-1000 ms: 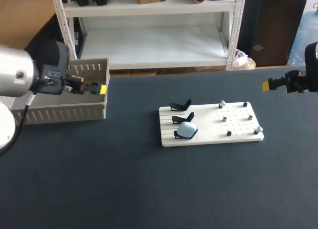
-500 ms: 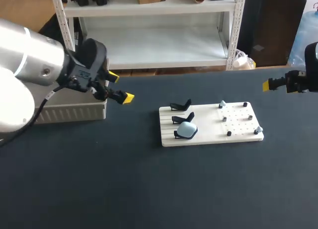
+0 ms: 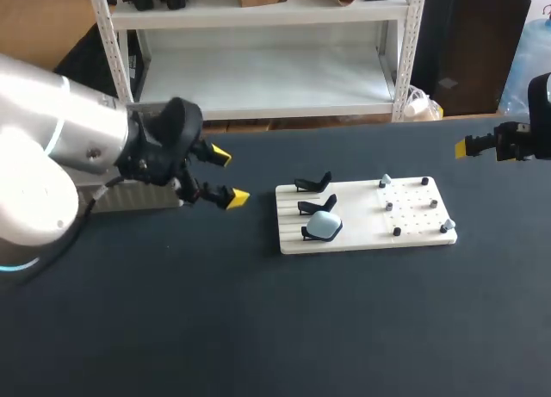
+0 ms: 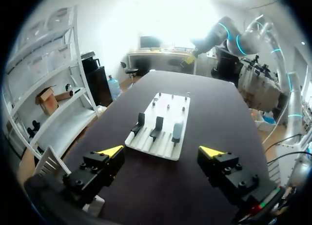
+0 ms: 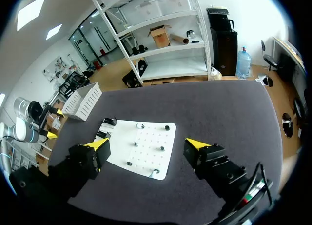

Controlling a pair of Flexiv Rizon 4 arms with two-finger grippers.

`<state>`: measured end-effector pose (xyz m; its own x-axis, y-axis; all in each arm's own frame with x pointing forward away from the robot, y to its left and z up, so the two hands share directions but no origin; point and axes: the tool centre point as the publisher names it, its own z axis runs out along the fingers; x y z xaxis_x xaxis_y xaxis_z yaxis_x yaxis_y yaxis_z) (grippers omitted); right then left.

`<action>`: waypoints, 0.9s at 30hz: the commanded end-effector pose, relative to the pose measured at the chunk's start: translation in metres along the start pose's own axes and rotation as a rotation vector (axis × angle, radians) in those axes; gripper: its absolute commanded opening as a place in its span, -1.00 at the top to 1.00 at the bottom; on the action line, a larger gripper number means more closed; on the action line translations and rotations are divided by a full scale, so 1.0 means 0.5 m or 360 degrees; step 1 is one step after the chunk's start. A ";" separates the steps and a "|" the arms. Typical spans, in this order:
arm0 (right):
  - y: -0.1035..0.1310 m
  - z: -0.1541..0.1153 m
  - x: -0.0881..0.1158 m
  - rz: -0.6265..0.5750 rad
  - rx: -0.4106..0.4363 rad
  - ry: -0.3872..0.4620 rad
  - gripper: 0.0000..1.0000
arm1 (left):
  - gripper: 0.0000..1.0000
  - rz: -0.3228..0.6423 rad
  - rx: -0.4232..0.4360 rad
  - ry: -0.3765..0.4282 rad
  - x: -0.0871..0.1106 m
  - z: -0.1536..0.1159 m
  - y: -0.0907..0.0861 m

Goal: Pick up each earbud case from the left stands, insert the matching earbuds, close the lid, and place the case in the box.

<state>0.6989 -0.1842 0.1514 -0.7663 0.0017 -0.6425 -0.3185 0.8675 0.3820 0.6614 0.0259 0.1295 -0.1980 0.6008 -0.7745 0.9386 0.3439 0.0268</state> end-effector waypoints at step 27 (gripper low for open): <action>-0.003 0.001 -0.001 -0.0002 -0.0011 0.0002 -1.00 | -1.00 0.0312 0.0461 -0.0154 0.002 0.214 -0.029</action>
<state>0.6989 -0.1841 0.1514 -0.7663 0.0017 -0.6425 -0.3184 0.8676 0.3820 0.6658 -0.0424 0.0687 0.0135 0.5469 -0.8371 0.9977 0.0480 0.0475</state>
